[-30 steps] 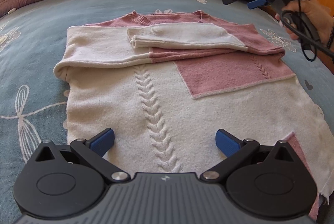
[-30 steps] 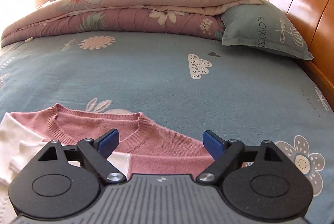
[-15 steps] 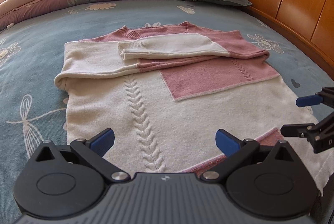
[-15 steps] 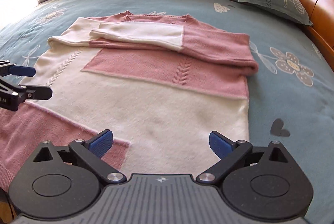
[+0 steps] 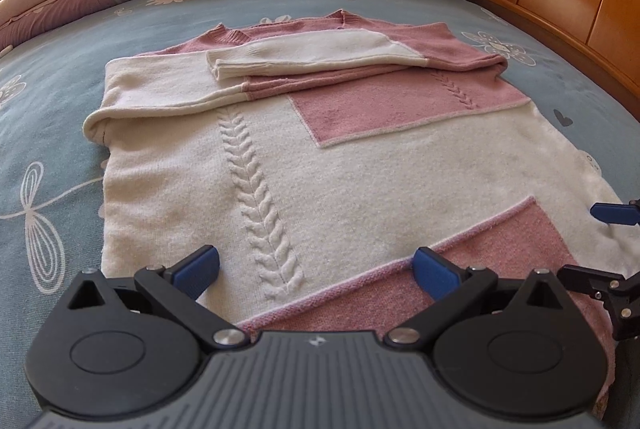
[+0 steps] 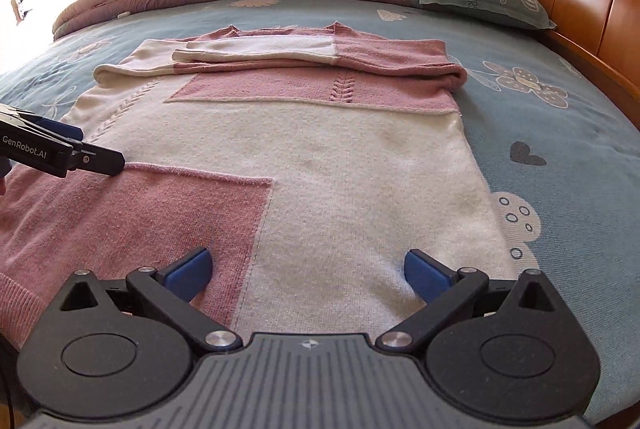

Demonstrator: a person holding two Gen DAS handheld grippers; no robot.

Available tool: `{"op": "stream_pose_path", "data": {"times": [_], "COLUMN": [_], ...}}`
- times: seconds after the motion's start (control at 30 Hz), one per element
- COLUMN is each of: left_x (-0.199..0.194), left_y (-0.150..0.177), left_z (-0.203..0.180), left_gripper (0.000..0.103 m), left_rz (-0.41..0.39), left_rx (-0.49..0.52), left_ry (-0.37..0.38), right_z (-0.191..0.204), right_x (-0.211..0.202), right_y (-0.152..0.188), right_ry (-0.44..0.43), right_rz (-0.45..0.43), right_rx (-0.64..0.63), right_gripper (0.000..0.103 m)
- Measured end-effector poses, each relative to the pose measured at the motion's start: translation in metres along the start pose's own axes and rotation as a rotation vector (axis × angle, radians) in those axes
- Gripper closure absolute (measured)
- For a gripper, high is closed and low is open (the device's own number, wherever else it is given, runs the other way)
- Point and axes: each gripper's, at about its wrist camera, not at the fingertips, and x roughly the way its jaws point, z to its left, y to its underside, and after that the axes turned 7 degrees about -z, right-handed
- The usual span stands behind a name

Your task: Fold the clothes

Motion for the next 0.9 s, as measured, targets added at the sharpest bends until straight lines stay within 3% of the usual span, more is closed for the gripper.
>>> {"op": "stream_pose_path", "data": {"times": [0.17,0.33,0.47,0.7,0.9], "left_x": [-0.006,-0.016,-0.034,-0.054,-0.058], "left_y": [0.009,0.022,0.030,0.047,0.068], "left_z": [-0.003,-0.005,-0.020,-0.081,-0.089], "left_gripper": [0.001,0.000,0.001,0.001,0.001], "left_rz": [-0.021,-0.067,-0.069,-0.149,-0.090], "left_rx": [0.029,0.041,0.021,0.170,-0.005], "left_ry": [-0.004,-0.011,-0.088,-0.017,-0.016], "right_z": [-0.002,-0.009,-0.014,-0.041,-0.043], "right_x": [-0.011,-0.019,-0.025,-0.040,-0.056], "right_y": [0.011,0.025,0.023,0.023,0.022], "right_ry": [-0.019,-0.055,-0.078,-0.112,-0.081], "right_rz": [-0.023,-0.110,-0.109,-0.125,-0.189], "right_rx": [-0.008,-0.004,0.019,0.153,0.129], "right_gripper": [0.000,0.000,0.000,0.000,0.000]}}
